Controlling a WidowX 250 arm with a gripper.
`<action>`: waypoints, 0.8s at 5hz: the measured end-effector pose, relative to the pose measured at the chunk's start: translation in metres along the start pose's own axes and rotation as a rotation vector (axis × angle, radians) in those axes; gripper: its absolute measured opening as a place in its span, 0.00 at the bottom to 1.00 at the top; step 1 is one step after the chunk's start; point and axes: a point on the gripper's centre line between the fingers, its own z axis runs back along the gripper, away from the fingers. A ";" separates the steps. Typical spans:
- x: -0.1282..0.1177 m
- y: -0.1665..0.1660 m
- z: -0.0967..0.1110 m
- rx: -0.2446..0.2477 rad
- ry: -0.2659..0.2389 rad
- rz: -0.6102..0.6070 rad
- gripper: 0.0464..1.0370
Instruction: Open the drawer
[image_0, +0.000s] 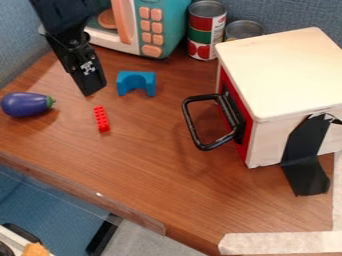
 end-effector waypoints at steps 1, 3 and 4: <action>-0.002 -0.002 -0.005 -0.019 0.010 0.006 0.96; 0.005 -0.023 -0.031 -0.068 -0.059 0.140 0.96; 0.016 -0.031 -0.050 -0.050 -0.155 0.297 0.96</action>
